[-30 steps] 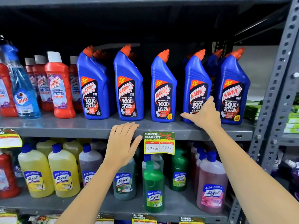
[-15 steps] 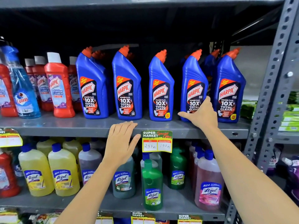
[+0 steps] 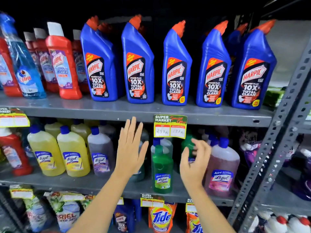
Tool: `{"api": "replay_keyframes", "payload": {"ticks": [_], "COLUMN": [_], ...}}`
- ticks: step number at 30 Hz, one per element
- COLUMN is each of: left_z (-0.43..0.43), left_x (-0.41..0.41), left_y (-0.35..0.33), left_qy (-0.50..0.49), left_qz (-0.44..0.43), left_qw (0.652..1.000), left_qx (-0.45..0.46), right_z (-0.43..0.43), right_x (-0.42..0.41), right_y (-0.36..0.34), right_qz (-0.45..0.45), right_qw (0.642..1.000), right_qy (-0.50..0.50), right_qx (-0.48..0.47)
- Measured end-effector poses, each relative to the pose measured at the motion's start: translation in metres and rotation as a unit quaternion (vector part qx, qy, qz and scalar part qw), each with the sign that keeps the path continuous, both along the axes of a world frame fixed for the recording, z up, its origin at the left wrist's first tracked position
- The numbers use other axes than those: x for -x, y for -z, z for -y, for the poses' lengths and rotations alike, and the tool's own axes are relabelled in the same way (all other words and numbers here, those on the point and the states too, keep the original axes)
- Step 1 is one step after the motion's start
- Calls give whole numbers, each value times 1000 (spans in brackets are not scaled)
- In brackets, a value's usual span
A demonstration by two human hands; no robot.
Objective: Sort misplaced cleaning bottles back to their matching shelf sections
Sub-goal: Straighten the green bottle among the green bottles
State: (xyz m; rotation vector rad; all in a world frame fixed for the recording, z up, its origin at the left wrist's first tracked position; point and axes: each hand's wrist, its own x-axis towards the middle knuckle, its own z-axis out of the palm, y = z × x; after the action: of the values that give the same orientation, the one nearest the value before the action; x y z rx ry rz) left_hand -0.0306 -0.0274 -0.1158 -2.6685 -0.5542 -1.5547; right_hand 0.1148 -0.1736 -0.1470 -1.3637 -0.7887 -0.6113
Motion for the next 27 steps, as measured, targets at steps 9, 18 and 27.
{"api": "replay_keyframes", "payload": {"ticks": [9,18,27], "left_z": [-11,-18,-23], "left_x": [41,49,56], "left_y": [191,234,237], "left_qy": [-37,-53,-61], "left_qz": [-314,-413,-446], "left_qw": [936,892,878], "left_qx": [155,176,162], "right_z": [-41,-59,-43], "right_x": [32,47,28], "right_y": [84,123,128], "right_qz": [-281,-333,-318], "right_qw": [913,883,882], "right_qy": [-82,-5,15], "right_qx": [285,330,347]}}
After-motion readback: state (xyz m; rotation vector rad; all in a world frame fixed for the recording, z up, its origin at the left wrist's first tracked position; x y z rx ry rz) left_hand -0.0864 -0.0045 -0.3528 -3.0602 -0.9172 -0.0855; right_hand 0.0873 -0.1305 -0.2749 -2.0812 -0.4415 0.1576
